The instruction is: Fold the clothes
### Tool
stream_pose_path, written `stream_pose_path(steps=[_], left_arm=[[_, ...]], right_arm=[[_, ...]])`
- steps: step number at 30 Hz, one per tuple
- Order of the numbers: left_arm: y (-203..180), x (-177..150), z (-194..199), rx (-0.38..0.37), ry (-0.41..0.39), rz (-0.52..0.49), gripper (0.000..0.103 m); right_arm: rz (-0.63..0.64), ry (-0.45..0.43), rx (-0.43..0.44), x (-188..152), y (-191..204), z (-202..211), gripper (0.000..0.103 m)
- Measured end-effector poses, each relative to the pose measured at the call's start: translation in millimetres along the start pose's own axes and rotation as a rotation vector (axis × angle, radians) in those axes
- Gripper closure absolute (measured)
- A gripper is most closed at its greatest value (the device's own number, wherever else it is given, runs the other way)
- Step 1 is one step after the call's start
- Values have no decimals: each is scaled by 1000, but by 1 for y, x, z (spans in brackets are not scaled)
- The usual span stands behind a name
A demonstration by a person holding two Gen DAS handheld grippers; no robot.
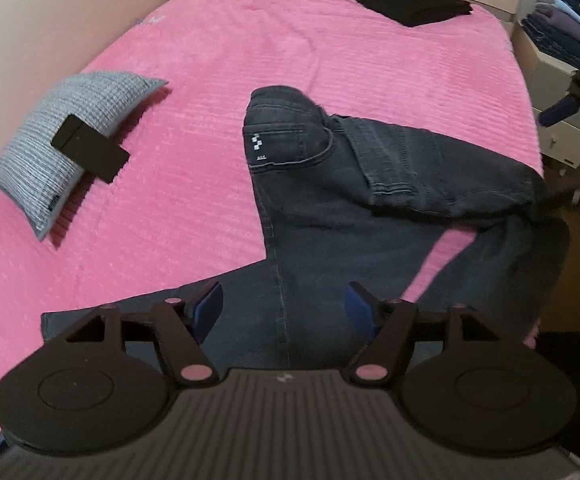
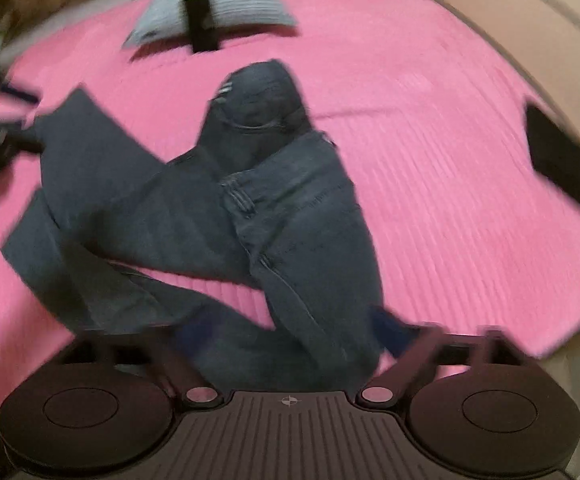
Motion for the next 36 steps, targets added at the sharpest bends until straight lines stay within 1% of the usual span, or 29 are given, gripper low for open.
stream_pose_path(steps=[1,3,5,6,7,8,9,10,11,12,14,17,18,19,20,21,22,24,27,28,29,30,33,36], left_arm=[[1,0,-6,-7,2,10,36],[2,-1,-13,-24,2,19,35],[-5,5,-34,-43,5,26,35],[-9,10,-41,-60,2,39,33],[-14,14,-49,-78,-2,52,29],[-16,21,-58,-85,-8,55,27],[-17,28,-67,-90,-14,58,25],[-19,36,-78,-83,-15,54,24],[-20,45,-89,-75,-17,49,24],[-20,55,-100,-70,-16,56,22],[-17,76,-120,-68,-18,76,21],[-16,115,-152,-95,-24,105,19],[-19,128,-165,-114,-14,117,19],[-23,138,-176,-130,0,122,20],[-29,146,-185,-141,10,125,23],[-34,154,-194,-153,21,128,42],[-41,162,-199,-173,34,132,66],[-51,172,-205,-178,78,130,81],[-60,183,-213,-106,117,64,79],[-60,183,-218,-73,131,42,58],[-58,182,-225,-47,152,30,44],[-56,181,-232,-21,173,19,25],[-62,179,-247,-35,206,-3,26],[-85,174,-257,-111,188,-40,25]], right_arm=[[70,19,-11,3,4,-18,5],[175,70,-37,3,9,-48,5],[261,125,-41,-2,5,-81,6],[303,153,-42,-5,3,-98,6],[345,181,-43,-7,1,-115,7],[385,198,-39,-9,-3,-128,21],[411,210,-38,-11,-8,-138,57],[394,200,-20,-10,-16,-140,69],[359,181,6,-9,-25,-138,76],[286,135,19,-7,-42,-122,97],[105,19,34,-4,-83,-77,97],[-166,-154,56,0,-148,-8,97],[-248,-194,59,-2,-174,13,97],[-312,-217,59,-8,-198,27,97],[-371,-231,66,-15,-219,36,97],[-430,-244,76,-22,-239,44,97],[-497,-253,96,-32,-259,48,97],[-608,-266,139,-50,-286,53,97],[-670,-280,169,-71,-307,70,98],[-688,-285,171,-79,-314,77,98],[-707,-290,171,-88,-321,85,98],[-730,-296,170,-98,-328,91,98],[-791,-313,163,-130,-345,107,98],[-847,-288,163,-170,-352,107,98]])
Point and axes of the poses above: each gripper's, at about its wrist camera, not at the fingertips, and z roughly against the way its jaws point, y to its left, x to its top, the point moved 9 cm from there along -z, roughly the way its jaws point, and after that the axes turned 14 degrees about x, right-handed, at the moved point
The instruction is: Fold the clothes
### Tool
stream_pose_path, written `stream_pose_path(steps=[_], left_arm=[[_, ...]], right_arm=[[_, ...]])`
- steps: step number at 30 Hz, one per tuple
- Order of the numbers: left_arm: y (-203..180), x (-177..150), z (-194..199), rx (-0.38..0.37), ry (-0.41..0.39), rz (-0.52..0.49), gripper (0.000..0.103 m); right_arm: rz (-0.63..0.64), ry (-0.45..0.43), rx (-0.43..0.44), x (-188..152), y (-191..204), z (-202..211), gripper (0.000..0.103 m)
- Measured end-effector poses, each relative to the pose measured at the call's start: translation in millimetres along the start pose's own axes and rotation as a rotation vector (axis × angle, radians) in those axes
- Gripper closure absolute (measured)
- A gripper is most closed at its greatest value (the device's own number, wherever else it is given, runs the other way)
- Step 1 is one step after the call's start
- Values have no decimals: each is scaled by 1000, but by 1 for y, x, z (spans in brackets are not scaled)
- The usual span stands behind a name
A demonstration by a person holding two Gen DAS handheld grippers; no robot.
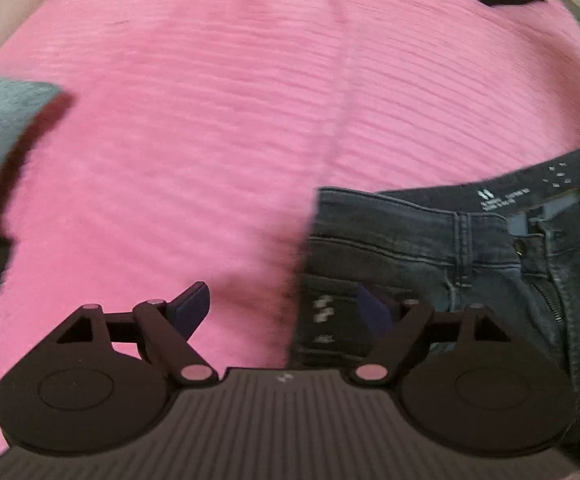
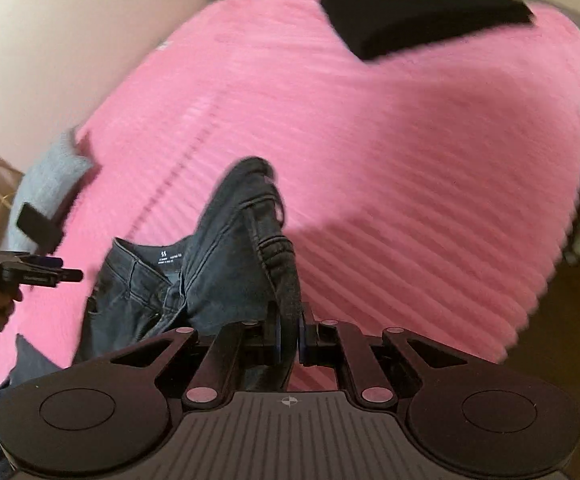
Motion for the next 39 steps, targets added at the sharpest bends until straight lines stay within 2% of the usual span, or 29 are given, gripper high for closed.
stream_pose_path(steps=[3,5,6,7,8,9,10,14,18,21,22,24,25,26,28,29,30,31,33,36,39], left_arm=[[-21,-11,-18,-134,28,26,26],[-29,-19,-23,-160,36,44,38],[-32,-22,-26,-172,40,53,47],[-33,-22,-21,-172,36,58,64],[-33,-22,-15,-171,32,63,74],[-32,-19,-6,-176,25,69,87],[-33,-6,13,-178,-13,58,92],[-36,48,88,-186,-170,13,95],[-55,153,148,-191,-366,-67,95],[-86,226,152,-187,-451,-104,92],[-99,247,148,-185,-464,-112,81],[-119,270,131,-172,-430,-86,68],[-127,272,125,-150,-423,-81,69],[-134,269,122,-133,-425,-84,68],[-140,244,114,-140,-383,-86,59],[-144,232,110,-144,-362,-86,57],[-140,210,105,-135,-327,-78,56],[-136,188,101,-126,-291,-69,56],[-121,141,94,-106,-216,-42,52],[-98,45,87,-46,-76,19,47],[-79,-51,103,34,27,45,44]], right_arm=[[-25,12,-5,-17,-26,5,97],[-40,13,-11,-23,-40,6,97],[-51,13,-15,-23,-46,7,97],[-60,13,-17,-22,-48,8,97],[-68,14,-18,-21,-49,9,97],[-69,13,-14,-17,-45,10,97],[-69,10,-7,-14,-38,9,98],[-64,-39,26,4,-9,30,98],[-73,-170,10,34,-11,89,98],[-70,-276,-42,60,-36,125,97],[-67,-311,-66,69,-49,134,97],[-87,-356,-108,86,-80,136,97],[-108,-346,-125,91,-98,129,97],[-129,-324,-141,95,-114,119,97],[-152,-292,-175,99,-139,104,86],[-143,-285,-193,99,-143,101,63],[-135,-278,-212,99,-148,98,36],[-130,-280,-220,94,-147,98,31],[-129,-245,-215,82,-141,97,31],[-134,-157,-198,59,-125,88,31],[-109,-61,-161,34,-98,71,31]])
Point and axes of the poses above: each gripper's, at about its wrist camera, not at the fingertips, and z roughly against the way its jaws point, y to its left, x to its top, the point moved 9 cm from there along -z, roughly the way its jaws point, and after that the axes turned 14 degrees about x, right-handed, at the moved point
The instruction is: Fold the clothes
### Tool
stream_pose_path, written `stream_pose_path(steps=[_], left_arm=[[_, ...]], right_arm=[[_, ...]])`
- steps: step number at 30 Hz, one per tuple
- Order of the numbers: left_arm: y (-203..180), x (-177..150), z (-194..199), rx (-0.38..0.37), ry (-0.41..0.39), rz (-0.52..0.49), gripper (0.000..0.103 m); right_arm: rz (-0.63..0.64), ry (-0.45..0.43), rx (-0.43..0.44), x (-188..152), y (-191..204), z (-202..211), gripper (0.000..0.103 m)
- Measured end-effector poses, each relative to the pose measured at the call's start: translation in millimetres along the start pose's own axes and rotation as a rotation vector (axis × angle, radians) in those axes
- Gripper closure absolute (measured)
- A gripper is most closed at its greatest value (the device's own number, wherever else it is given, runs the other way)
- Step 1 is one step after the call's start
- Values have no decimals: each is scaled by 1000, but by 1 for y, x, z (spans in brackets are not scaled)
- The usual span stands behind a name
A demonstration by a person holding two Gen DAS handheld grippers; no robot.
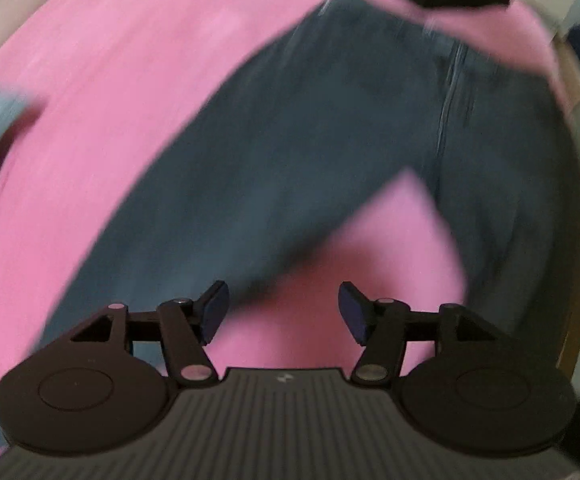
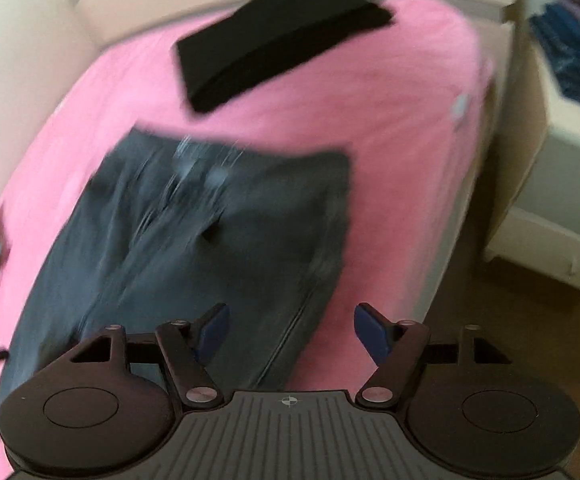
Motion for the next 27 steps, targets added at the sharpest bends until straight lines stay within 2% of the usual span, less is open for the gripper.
stream_pose_path(steps=[2,4,8,10,12,16,17,18,19,20,25,27], left_arm=[[11,-56,15,47,28,3,43],[21,-111,32,95,41,-17,36],[15,-209,44,138,39,-207,36],[12,-242,41,158,30,-303,36],[14,-259,35,178,-9,-354,36],[37,-266,25,199,-97,-418,36],[43,-267,18,190,-83,-419,36],[50,-269,11,179,-68,-419,36],[56,-271,4,169,-52,-419,36],[62,-274,0,173,-37,-396,36],[66,-302,28,194,-90,-256,37],[44,-327,41,178,-110,-329,37]], right_arm=[[40,75,31,-27,26,-8,31],[111,152,62,-54,54,-17,31],[281,262,106,-105,108,-36,31],[364,308,120,-133,133,-44,31],[440,350,134,-158,157,-53,31],[613,411,167,-208,199,-59,31],[650,421,171,-219,208,-60,26],[673,425,171,-228,214,-59,15],[690,426,169,-235,219,-58,11],[700,432,160,-241,220,-58,8],[682,453,91,-263,208,-63,8],[642,447,56,-262,196,-63,8]])
Point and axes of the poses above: each gripper's, at about its wrist camera, not at the fingertips, and z roughly against the way its jaws point, y to its left, x to its top, the point moved 9 cm from there along -z, roughly the way its jaws point, and after that the axes turned 14 degrees about x, right-handed, at the moved point
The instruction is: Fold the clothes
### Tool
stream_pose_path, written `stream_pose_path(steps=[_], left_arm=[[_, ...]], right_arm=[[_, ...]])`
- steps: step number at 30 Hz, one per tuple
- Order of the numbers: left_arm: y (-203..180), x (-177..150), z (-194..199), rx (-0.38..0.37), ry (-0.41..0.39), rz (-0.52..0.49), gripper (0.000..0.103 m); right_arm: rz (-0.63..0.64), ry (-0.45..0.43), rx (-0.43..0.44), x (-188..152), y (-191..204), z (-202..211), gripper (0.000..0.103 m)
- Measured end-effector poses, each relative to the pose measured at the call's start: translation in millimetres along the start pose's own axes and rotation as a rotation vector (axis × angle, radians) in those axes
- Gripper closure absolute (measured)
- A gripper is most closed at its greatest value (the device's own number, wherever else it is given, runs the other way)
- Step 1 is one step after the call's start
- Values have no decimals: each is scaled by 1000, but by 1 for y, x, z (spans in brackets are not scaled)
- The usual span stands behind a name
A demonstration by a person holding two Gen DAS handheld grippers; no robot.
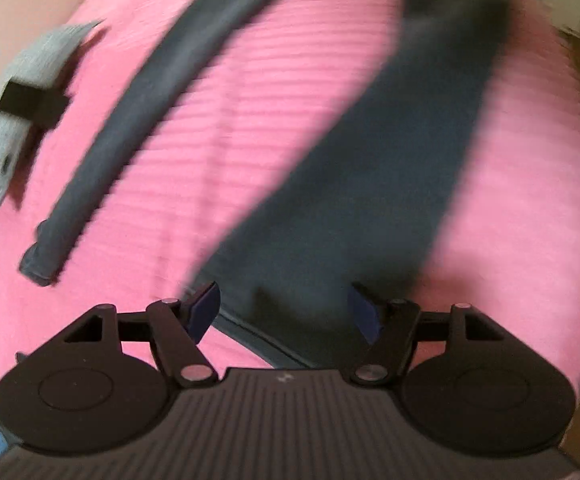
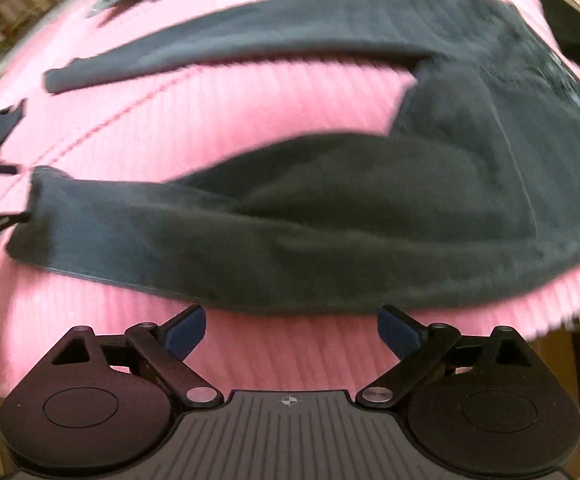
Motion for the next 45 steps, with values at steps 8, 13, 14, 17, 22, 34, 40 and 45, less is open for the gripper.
stream_pose_path(steps=[8,13,14,17,22,34,40,45], left_arm=[[-65,-29,-3,66,-1,-286,49],[-50,-25,-3,117,11,-318,62],[-47,-25,-4,124,11,-329,62],[-48,-25,-8,123,23,-348,76],[-41,-28,20,126,47,-306,101],[-124,-87,110,-238,349,20,91],[-54,-91,105,-169,339,311,73],[2,-83,42,-105,304,421,66]], right_arm=[[-97,-7,-34,-4,-32,3,8],[-82,-29,-40,1,-37,14,8],[-80,-38,-42,2,-39,16,8],[-100,-65,-43,8,-49,19,8],[-197,-110,-49,16,-80,20,8],[-320,-72,-68,2,-100,24,8],[-137,-116,-216,28,-85,50,8],[57,-109,-134,63,-49,35,8]])
Point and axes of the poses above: each gripper's, at about its wrist camera, not at the fingertips, and z roughly against the way its jaws point, y to its left, x to its top, the point moved 9 cm from there along -z, roughly the way its jaws point, and after that the axes turned 14 degrees about x, right-handed, at the moved point
